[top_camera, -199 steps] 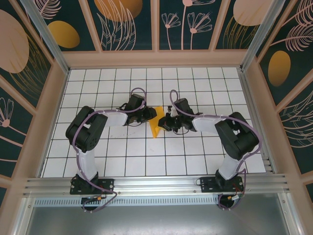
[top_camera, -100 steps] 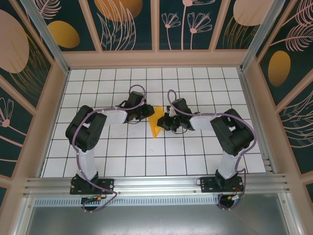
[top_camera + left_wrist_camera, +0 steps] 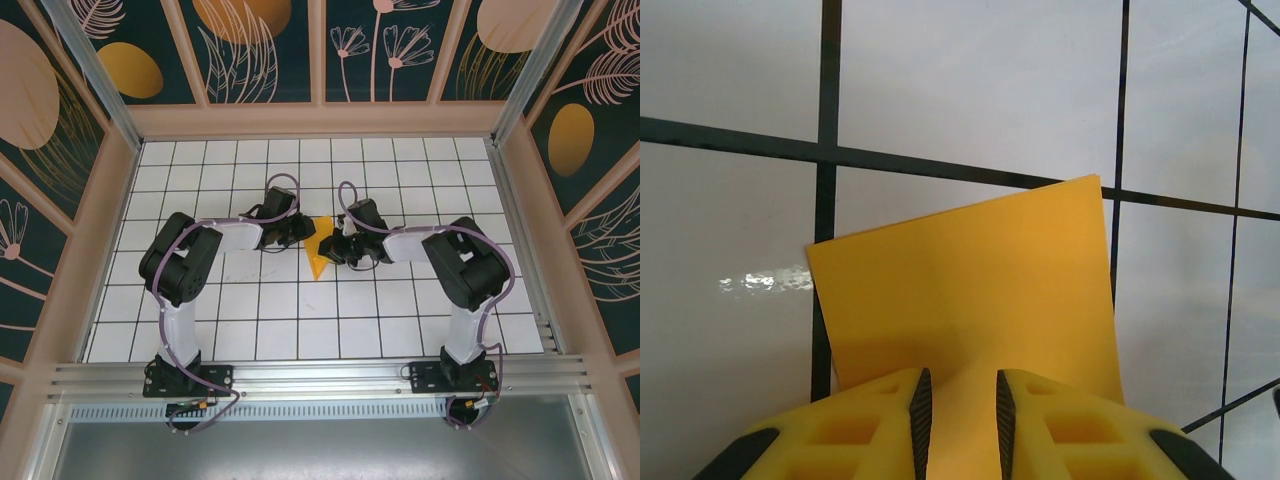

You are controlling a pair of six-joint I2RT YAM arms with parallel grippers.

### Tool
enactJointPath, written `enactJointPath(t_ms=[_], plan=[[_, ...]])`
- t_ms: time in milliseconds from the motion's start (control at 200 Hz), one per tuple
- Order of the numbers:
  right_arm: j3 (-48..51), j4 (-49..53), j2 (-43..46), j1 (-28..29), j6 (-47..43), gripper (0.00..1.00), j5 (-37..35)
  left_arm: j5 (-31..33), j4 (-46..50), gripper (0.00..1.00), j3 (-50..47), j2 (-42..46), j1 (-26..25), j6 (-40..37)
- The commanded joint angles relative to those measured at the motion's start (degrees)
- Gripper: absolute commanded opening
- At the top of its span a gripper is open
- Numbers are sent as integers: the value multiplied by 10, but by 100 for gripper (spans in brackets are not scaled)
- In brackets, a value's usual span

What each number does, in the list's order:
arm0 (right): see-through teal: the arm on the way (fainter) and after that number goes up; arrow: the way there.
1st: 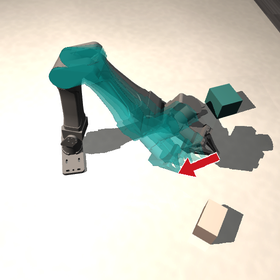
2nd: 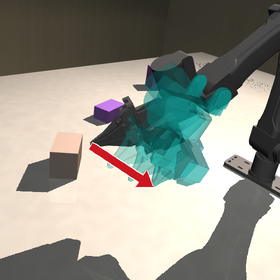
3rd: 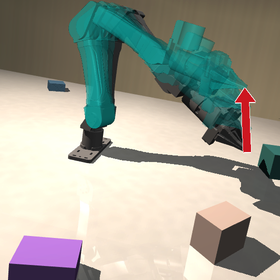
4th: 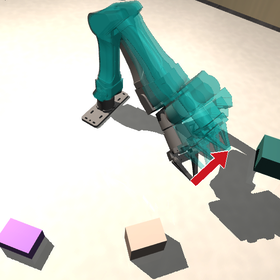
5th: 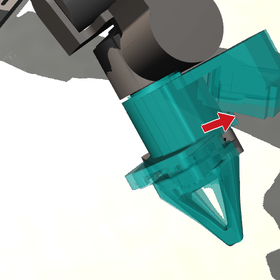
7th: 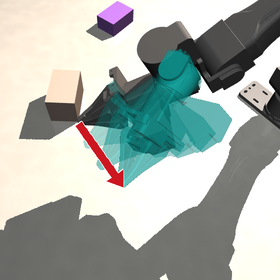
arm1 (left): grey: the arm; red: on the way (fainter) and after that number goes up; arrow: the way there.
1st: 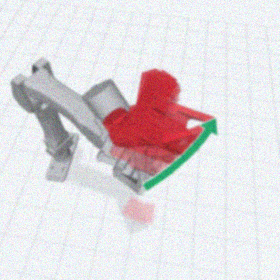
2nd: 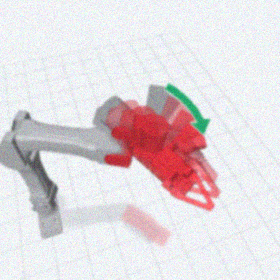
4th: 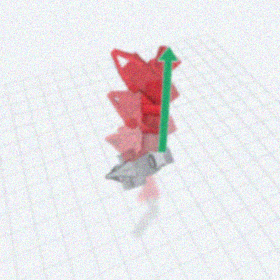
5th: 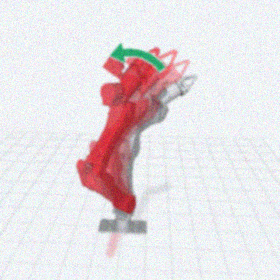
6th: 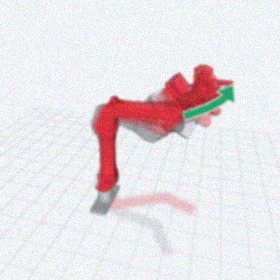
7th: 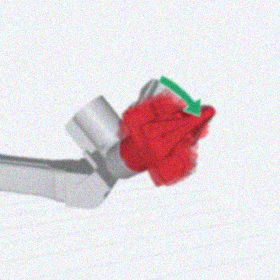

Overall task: Fold a paper plane with a square sheet of paper (pick it up from the middle)
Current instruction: Third fold the triangle at the center of the table.

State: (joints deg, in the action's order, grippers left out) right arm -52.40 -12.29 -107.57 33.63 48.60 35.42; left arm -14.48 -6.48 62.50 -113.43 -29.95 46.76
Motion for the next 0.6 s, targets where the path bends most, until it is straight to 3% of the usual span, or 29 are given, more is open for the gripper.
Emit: enactJointPath(t_ms=[0,595], plan=[[-16,-19,-12,1,0,9,-8,-2,26,28,10,-13,1,-11],[-31,-18,-35,2,-9,9,-9,-8,24,28,8,-14,1,-10]])
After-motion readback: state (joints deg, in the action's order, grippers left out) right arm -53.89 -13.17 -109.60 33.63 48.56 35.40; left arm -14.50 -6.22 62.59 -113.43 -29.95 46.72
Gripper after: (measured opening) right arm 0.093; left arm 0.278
